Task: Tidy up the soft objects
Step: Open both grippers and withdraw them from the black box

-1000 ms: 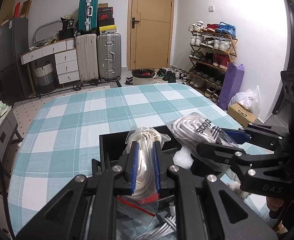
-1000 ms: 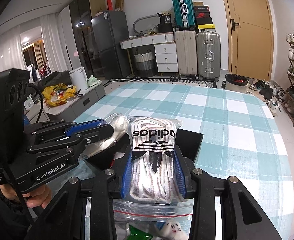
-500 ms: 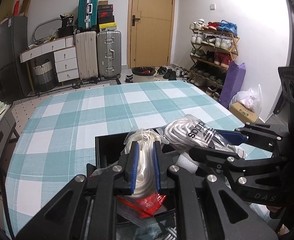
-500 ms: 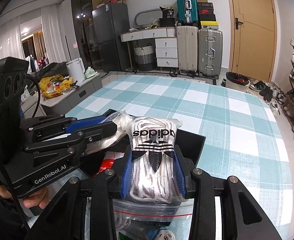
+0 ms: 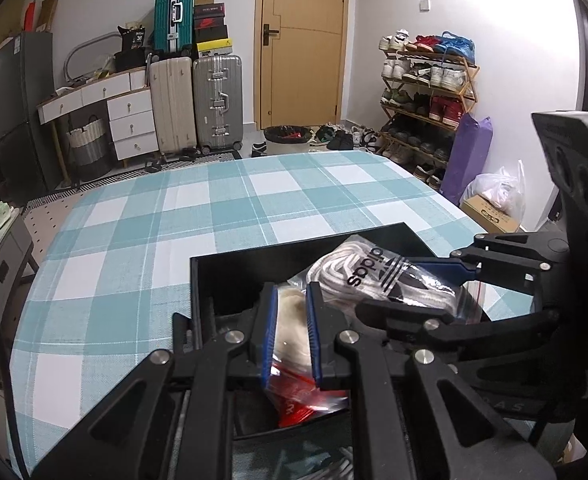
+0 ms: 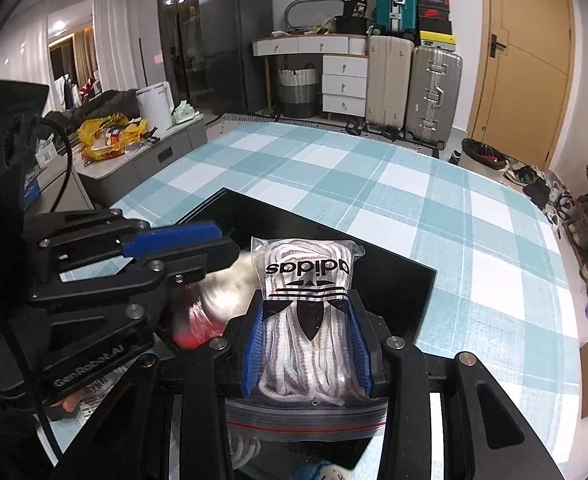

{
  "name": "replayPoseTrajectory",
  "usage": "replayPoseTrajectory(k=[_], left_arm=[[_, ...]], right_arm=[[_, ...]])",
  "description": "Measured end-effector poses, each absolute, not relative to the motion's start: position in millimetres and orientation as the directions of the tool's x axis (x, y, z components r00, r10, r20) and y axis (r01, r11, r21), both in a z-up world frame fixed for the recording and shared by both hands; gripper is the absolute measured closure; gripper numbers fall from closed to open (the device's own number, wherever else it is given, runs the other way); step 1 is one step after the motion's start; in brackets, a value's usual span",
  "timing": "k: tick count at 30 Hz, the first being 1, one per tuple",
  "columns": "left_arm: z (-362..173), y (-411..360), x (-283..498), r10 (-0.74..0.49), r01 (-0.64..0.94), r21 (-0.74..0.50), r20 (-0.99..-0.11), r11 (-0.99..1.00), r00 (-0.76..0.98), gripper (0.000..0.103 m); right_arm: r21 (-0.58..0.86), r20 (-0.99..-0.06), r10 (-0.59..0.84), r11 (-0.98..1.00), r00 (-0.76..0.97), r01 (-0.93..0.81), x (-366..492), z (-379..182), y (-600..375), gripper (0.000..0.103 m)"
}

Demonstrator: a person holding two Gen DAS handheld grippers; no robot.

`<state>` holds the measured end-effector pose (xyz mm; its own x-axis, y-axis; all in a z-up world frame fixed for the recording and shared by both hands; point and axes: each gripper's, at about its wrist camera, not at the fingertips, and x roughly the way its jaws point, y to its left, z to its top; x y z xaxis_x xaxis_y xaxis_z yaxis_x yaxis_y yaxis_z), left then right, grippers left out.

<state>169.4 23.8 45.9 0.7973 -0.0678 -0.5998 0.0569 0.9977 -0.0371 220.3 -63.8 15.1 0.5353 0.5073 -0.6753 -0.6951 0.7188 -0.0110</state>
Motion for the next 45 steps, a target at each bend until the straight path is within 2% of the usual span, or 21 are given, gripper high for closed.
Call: replayPoseTrajectory(k=[2, 3, 4, 7, 8, 9, 11, 12, 13, 14, 16, 19, 22, 32, 36, 45], left_arm=[[47, 25, 167, -0.057, 0.052, -0.026, -0.600, 0.998, 0.798, 0.085], [47, 25, 166, -0.056, 0.053, -0.024, -0.598, 0.998, 0.800, 0.081], [48, 26, 164, -0.059, 0.055, -0.024, -0.592, 0.998, 0.804, 0.072], [54, 25, 152, -0.073, 0.072, -0.023, -0.563, 0.997, 0.823, 0.056], [55, 24, 149, -0.074, 0.077, -0.018, -0.563, 0.997, 0.823, 0.055], [56, 23, 145, -0.078, 0.084, -0.014, -0.561, 0.996, 0.824, 0.054], [57, 22, 138, -0.086, 0.093, -0.016, -0.562, 0.996, 0.823, 0.050], [58, 22, 133, -0.094, 0.096, -0.026, -0.563, 0.995, 0.821, 0.049], [59, 23, 130, -0.102, 0.098, -0.037, -0.564, 0.995, 0.819, 0.040], [59, 23, 127, -0.103, 0.094, -0.045, -0.564, 0.995, 0.819, 0.024], [60, 26, 118, -0.093, 0.071, -0.062, -0.551, 0.996, 0.830, 0.010], [60, 28, 106, -0.086, 0.054, -0.075, -0.543, 0.996, 0.835, 0.008], [62, 29, 93, -0.059, 0.029, -0.066, -0.529, 0.997, 0.846, 0.000], [55, 36, 70, -0.023, -0.016, -0.068, -0.534, 0.998, 0.845, 0.000], [43, 35, 64, -0.009, -0.024, -0.053, -0.552, 0.998, 0.834, 0.000], [30, 26, 47, 0.012, -0.032, -0.027, -0.550, 0.999, 0.835, 0.000]], right_arm=[[-0.009, -0.664, 0.525, 0.706, 0.533, -0.708, 219, 16, -64, 0.063], [-0.008, -0.656, 0.532, 0.705, 0.536, -0.709, 218, 17, -65, 0.058], [-0.011, -0.649, 0.531, 0.710, 0.545, -0.704, 216, 19, -67, 0.055], [-0.019, -0.625, 0.523, 0.732, 0.579, -0.681, 208, 26, -79, 0.049], [-0.010, -0.616, 0.523, 0.742, 0.589, -0.670, 206, 28, -86, 0.041], [-0.001, -0.604, 0.525, 0.752, 0.600, -0.659, 202, 32, -91, 0.026], [0.017, -0.575, 0.529, 0.771, 0.624, -0.637, 194, 37, -104, 0.007], [0.030, -0.558, 0.530, 0.781, 0.638, -0.623, 189, 41, -112, 0.005], [0.043, -0.551, 0.532, 0.788, 0.643, -0.615, 186, 43, -118, 0.004], [0.059, -0.551, 0.533, 0.793, 0.642, -0.607, 183, 44, -123, 0.002], [0.089, -0.549, 0.535, 0.802, 0.642, -0.591, 176, 45, -134, 0.001], [0.101, -0.539, 0.542, 0.802, 0.645, -0.589, 164, 43, -147, 0.001], [0.109, -0.541, 0.536, 0.809, 0.648, -0.578, 155, 41, -156, 0.001], [0.119, -0.534, 0.538, 0.812, 0.652, -0.572, 122, 33, -177, 0.000], [0.161, -0.500, 0.553, 0.816, 0.667, -0.556, 115, 27, -187, 0.000], [0.157, -0.542, 0.543, 0.816, 0.642, -0.557, 117, 13, -188, 0.000]])
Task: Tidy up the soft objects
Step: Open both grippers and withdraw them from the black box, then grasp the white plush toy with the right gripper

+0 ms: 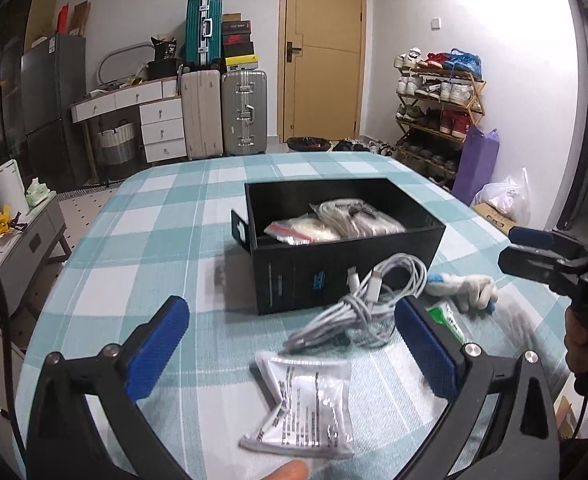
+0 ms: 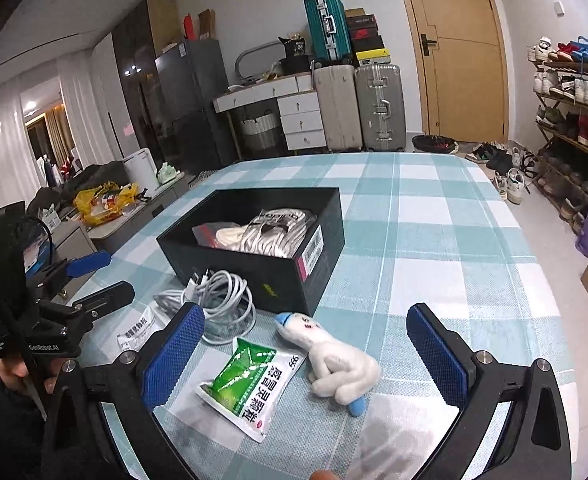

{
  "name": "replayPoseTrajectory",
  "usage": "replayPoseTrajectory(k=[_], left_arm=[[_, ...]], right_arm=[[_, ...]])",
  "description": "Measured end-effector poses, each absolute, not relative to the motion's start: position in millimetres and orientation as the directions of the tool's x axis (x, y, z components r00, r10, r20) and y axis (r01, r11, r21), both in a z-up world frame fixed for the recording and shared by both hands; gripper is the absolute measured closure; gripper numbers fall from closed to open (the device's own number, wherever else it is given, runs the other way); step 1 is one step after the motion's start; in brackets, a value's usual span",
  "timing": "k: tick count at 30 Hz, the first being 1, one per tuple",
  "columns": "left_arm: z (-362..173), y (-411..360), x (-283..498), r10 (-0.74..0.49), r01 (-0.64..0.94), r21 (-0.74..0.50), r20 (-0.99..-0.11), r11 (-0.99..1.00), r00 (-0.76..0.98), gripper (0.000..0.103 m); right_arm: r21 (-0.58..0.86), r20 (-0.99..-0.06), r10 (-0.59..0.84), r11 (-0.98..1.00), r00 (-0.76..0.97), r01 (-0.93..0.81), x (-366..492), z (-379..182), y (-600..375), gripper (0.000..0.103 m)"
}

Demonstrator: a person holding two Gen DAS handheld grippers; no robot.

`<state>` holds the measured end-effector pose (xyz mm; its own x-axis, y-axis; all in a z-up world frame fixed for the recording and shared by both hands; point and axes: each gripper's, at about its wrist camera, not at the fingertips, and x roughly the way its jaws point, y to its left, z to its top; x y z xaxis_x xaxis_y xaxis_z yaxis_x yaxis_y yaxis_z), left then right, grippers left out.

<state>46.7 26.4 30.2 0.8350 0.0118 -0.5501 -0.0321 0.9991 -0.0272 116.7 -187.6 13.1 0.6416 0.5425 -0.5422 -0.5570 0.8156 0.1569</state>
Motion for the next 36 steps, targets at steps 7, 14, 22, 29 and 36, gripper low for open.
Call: replayPoseTrajectory(k=[7, 14, 22, 29, 36], left_arm=[[16, 28, 40, 0.025, -0.047, -0.022, -0.596, 0.999, 0.803, 0.000], [6, 25, 42, 0.028, -0.039, -0.003, -0.633, 0.999, 0.774, 0.000], [2, 23, 42, -0.009, -0.005, -0.020, -0.653, 1.000, 0.757, 0.000], [1, 21, 43, -0.010, -0.002, -0.017, -0.659, 1.000, 0.752, 0.000], [0, 23, 44, -0.015, -0.004, -0.027, -0.664, 1.000, 0.747, 0.000]], right_arm=[[0.202, -0.572, 0.571, 0.794, 0.589, -0.573, 120, 4, -187, 0.000], [0.186, -0.612, 0.545, 0.804, 0.573, -0.565, 124, -4, -184, 0.000], [0.173, -0.653, 0.500, 0.830, 0.570, -0.530, 130, -14, -185, 0.001], [0.172, -0.693, 0.457, 0.855, 0.557, -0.489, 138, -24, -188, 0.012], [0.178, -0.712, 0.438, 0.868, 0.549, -0.463, 145, -32, -191, 0.019]])
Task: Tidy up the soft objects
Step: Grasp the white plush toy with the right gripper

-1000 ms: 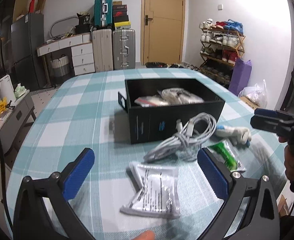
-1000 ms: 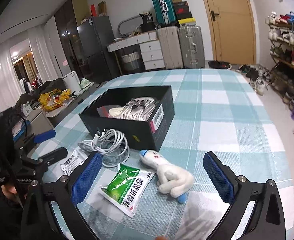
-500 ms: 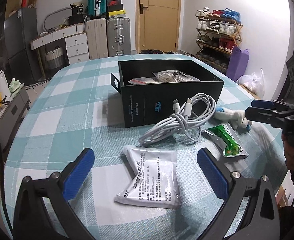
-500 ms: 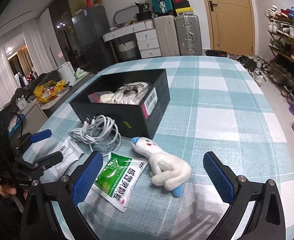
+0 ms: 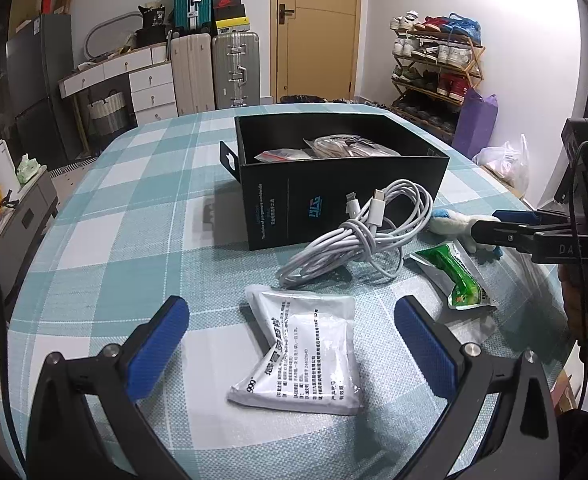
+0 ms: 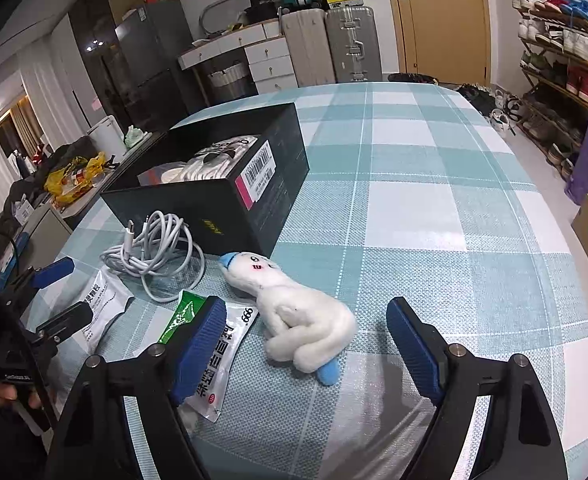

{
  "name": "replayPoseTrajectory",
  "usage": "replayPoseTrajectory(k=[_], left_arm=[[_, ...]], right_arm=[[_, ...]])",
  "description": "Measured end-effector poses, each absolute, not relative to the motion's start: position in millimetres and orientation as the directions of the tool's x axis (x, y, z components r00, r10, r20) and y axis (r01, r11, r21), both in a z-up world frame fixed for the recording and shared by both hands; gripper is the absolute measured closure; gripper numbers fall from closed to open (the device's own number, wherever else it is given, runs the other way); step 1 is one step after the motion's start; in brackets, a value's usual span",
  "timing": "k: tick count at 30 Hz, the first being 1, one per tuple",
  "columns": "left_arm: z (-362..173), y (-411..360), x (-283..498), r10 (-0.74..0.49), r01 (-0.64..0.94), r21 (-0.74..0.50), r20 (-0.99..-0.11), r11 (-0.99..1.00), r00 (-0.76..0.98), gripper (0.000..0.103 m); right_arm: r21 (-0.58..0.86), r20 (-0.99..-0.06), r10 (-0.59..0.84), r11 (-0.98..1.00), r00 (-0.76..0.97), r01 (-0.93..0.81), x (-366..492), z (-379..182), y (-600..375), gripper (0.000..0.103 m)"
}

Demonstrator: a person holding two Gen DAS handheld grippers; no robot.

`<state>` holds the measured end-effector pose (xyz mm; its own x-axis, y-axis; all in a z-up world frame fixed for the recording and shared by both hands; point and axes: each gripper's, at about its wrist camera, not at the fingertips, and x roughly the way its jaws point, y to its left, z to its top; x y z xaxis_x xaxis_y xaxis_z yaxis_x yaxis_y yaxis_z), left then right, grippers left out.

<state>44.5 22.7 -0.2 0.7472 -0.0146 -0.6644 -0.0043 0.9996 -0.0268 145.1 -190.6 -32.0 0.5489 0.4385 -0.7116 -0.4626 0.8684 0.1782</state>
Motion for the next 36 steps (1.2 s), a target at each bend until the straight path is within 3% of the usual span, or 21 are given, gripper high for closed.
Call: replayPoseTrajectory(k=[5, 8, 18, 26, 36], left_arm=[[-1, 22, 46, -0.015, 0.001, -0.022, -0.667, 1.000, 0.745, 0.000], [-1, 22, 46, -0.018, 0.005, -0.020, -0.671, 1.000, 0.741, 0.000], [-3, 17, 50, -0.027, 0.031, -0.007, -0.690, 1.000, 0.724, 0.000], [-5, 17, 51, -0.034, 0.037, -0.011, -0.703, 0.999, 0.710, 0.000], [-12, 13, 62, -0.032, 0.064, 0.012, -0.760, 0.998, 0.649, 0.000]], right_arm=[[0.172, -0.718, 0.433, 0.869, 0.546, -0.464, 146, -34, -187, 0.023], [0.163, -0.718, 0.423, 0.874, 0.552, -0.458, 146, -35, -186, 0.039], [0.158, -0.725, 0.420, 0.873, 0.546, -0.462, 148, -38, -186, 0.054], [0.128, -0.716, 0.416, 0.868, 0.561, -0.481, 145, -37, -183, 0.061], [0.145, -0.679, 0.446, 0.860, 0.583, -0.489, 140, -26, -186, 0.061]])
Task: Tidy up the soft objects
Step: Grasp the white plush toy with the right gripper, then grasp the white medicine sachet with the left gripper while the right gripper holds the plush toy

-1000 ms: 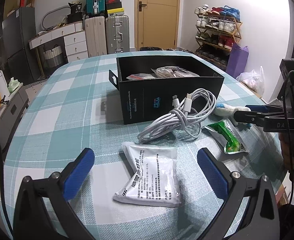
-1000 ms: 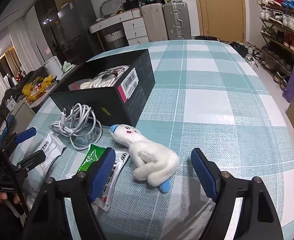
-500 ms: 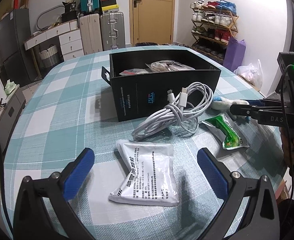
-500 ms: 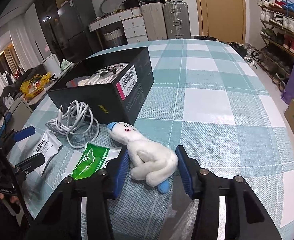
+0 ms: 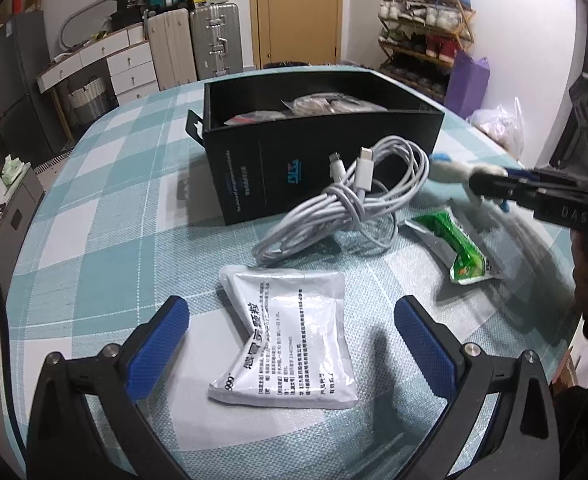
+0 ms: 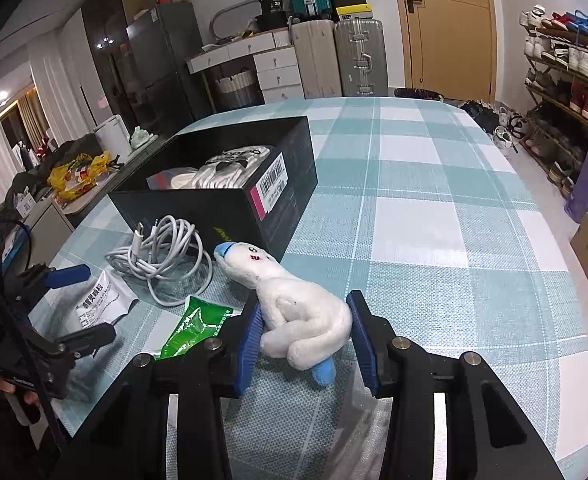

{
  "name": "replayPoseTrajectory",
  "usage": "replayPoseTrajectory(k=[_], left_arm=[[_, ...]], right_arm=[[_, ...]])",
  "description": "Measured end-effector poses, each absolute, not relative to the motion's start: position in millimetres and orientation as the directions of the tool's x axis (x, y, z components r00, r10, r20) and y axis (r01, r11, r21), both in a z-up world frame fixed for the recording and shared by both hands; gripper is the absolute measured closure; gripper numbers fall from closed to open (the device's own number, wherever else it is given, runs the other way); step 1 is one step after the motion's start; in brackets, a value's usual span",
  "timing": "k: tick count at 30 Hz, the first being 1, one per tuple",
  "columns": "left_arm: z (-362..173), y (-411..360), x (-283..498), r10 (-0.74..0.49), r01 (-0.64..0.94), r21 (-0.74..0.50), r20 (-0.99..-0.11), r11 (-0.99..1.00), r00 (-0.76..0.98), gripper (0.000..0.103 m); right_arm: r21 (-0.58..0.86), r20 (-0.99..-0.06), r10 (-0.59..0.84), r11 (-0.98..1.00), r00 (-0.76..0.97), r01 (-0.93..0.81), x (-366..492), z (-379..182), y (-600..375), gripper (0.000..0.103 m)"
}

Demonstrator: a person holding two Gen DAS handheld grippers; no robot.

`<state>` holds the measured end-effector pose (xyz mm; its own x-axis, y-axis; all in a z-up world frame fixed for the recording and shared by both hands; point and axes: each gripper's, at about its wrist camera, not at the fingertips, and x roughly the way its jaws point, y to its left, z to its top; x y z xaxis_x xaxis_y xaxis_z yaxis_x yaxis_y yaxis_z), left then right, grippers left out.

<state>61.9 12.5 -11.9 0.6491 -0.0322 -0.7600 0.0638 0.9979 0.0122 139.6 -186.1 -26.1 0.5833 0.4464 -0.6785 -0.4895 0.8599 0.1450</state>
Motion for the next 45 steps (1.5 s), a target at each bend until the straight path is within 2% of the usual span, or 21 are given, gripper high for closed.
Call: replayPoseTrajectory(k=[7, 9, 11, 15, 16, 19, 25, 35, 45], left_arm=[[-14, 16, 57, -0.042, 0.080, 0.011, -0.774, 0.997, 0.632, 0.003], [-15, 17, 57, -0.046, 0.078, 0.003, -0.777, 0.997, 0.627, 0.009], [-19, 17, 57, -0.043, 0.078, 0.006, -0.792, 0.997, 0.609, 0.020], [-20, 15, 49, -0.056, 0.089, 0.001, -0.774, 0.996, 0.631, 0.024], [-20, 15, 47, -0.058, 0.093, 0.001, -0.769, 0.996, 0.637, 0.027], [-18, 11, 43, -0.075, 0.120, 0.004, -0.759, 0.993, 0.646, 0.050], [-15, 11, 40, -0.088, 0.130, -0.003, -0.752, 0.992, 0.653, 0.063], [-11, 11, 37, -0.107, 0.126, -0.030, -0.737, 0.992, 0.667, 0.071], [0, 12, 28, -0.138, 0.133, -0.062, -0.707, 0.989, 0.693, 0.071]], right_arm=[[0.170, -0.668, 0.465, 0.855, 0.581, -0.489, 139, -23, -190, 0.061], [0.171, -0.667, 0.465, 0.856, 0.582, -0.488, 139, -22, -190, 0.061], [0.173, -0.666, 0.465, 0.857, 0.583, -0.486, 139, -22, -191, 0.061], [0.174, -0.665, 0.466, 0.857, 0.584, -0.485, 139, -21, -192, 0.061], [0.174, -0.665, 0.466, 0.857, 0.584, -0.485, 139, -21, -192, 0.061], [0.174, -0.665, 0.465, 0.857, 0.584, -0.485, 139, -21, -192, 0.061], [0.174, -0.661, 0.467, 0.857, 0.587, -0.486, 138, -20, -193, 0.061], [0.181, -0.646, 0.477, 0.854, 0.596, -0.488, 136, -17, -194, 0.061], [0.189, -0.620, 0.493, 0.849, 0.610, -0.493, 131, -11, -196, 0.061]])
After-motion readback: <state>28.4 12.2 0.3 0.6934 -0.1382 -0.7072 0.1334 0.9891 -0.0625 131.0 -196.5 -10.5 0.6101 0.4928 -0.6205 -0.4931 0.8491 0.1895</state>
